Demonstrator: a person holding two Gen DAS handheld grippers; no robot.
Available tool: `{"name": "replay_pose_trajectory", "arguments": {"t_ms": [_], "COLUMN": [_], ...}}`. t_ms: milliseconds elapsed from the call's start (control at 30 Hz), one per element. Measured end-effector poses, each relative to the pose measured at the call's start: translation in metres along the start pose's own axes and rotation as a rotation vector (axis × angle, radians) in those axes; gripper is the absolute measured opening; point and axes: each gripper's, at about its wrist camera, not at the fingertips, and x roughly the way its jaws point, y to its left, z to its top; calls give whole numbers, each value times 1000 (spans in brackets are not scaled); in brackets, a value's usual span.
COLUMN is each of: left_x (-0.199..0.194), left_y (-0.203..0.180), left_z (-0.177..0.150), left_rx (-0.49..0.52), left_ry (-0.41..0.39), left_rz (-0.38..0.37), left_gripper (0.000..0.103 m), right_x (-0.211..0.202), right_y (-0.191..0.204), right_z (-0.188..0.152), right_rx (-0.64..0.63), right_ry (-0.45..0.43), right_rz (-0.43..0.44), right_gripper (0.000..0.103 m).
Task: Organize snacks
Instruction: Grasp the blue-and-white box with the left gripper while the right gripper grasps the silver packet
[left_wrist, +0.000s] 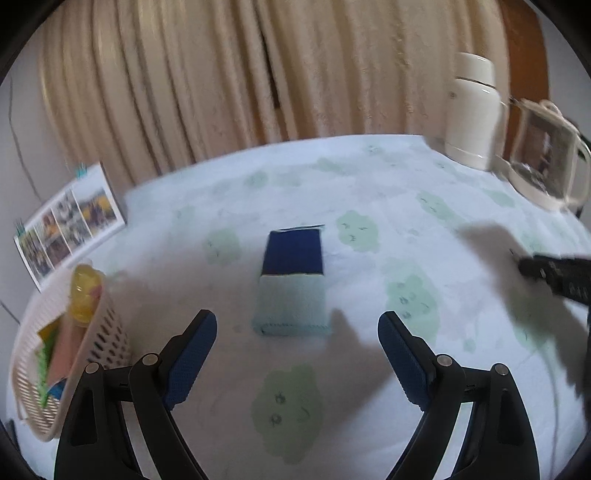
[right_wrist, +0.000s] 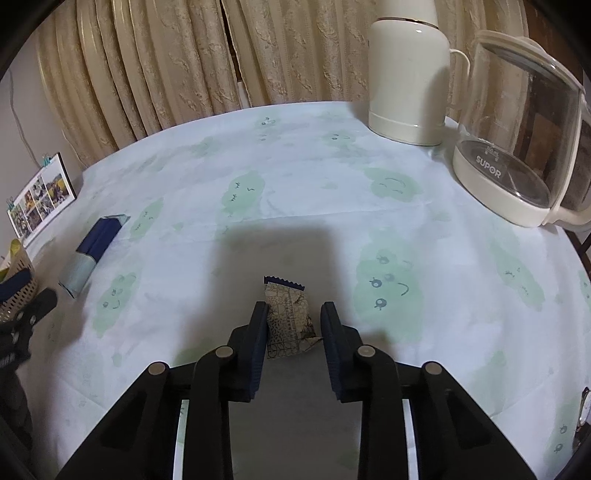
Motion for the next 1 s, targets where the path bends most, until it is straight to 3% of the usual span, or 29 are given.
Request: {"name": "replay_pose_trajectory", "arguments": {"t_ms": [267,500,900,1000], "left_x": [31,50,75,81], "left_y": [11,16,13,16], "left_z": [14,21,29,28], "left_rx": [-23,-65,-79,-94], "left_ry": [51,98,139,159], "left_rz": [42,-22,-9,-7], "left_gripper": [89,89,89,79], "right_x": [-1,-1,-1,-1], "right_y": [-16,-15,-15,-15], "right_z": [0,0,0,0], "right_rx": [98,108,112,112], "right_ry": [-12,-13,-13,-14], "right_rz": [94,105,109,109], "right_gripper": [26,27,28,28]}}
